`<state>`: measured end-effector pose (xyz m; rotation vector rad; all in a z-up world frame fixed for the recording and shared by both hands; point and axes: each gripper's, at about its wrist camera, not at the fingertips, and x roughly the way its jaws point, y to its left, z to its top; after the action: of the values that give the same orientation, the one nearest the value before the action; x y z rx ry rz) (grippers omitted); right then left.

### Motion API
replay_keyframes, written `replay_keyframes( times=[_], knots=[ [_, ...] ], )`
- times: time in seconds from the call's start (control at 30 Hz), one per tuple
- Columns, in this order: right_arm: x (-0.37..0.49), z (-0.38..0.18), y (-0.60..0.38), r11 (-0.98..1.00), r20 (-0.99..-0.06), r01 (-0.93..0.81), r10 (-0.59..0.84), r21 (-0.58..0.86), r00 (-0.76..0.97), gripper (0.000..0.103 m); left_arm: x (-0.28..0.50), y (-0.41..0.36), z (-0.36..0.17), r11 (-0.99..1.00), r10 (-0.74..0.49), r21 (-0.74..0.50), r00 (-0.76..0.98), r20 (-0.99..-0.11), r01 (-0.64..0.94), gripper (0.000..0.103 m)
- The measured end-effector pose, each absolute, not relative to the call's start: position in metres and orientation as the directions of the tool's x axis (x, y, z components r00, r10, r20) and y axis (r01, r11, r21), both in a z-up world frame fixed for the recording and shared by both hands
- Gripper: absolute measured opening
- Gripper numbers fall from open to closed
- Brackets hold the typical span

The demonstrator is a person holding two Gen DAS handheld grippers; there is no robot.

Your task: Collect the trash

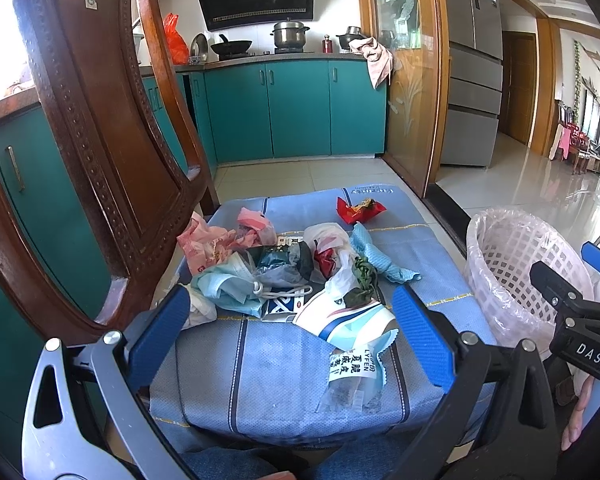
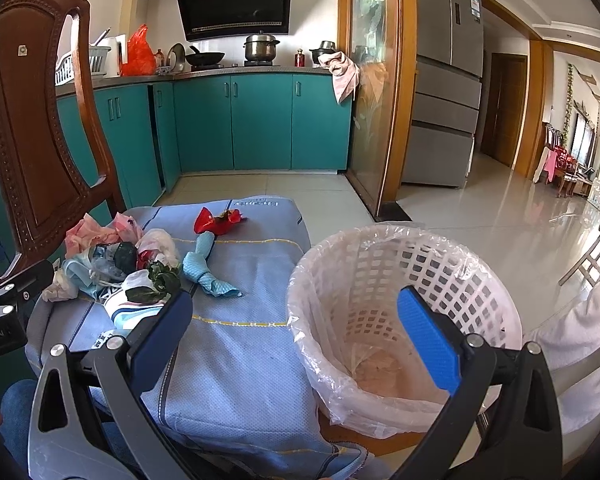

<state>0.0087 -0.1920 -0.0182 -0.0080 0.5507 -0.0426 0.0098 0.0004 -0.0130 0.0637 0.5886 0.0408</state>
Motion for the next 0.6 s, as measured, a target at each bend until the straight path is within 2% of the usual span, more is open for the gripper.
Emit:
replay_keyframes(
  times=[0.47, 0.6],
  knots=[
    [0.009, -0.018, -0.196, 0.999, -0.529, 0.048, -0.053, -0.024, 0.847, 0.100, 0.013, 0.000, -0.018, 0.997, 0.051, 0.072, 0.825, -0.563, -0.012, 0.101],
    [0.013, -0.022, -0.190, 0.998, -0.553, 0.038, -0.059, -0.048, 0.831, 0.100, 0.011, 0.015, -0.018, 0.995, 0.088, 0.082, 0.829, -0.552, -0.051, 0.101]
  ],
)
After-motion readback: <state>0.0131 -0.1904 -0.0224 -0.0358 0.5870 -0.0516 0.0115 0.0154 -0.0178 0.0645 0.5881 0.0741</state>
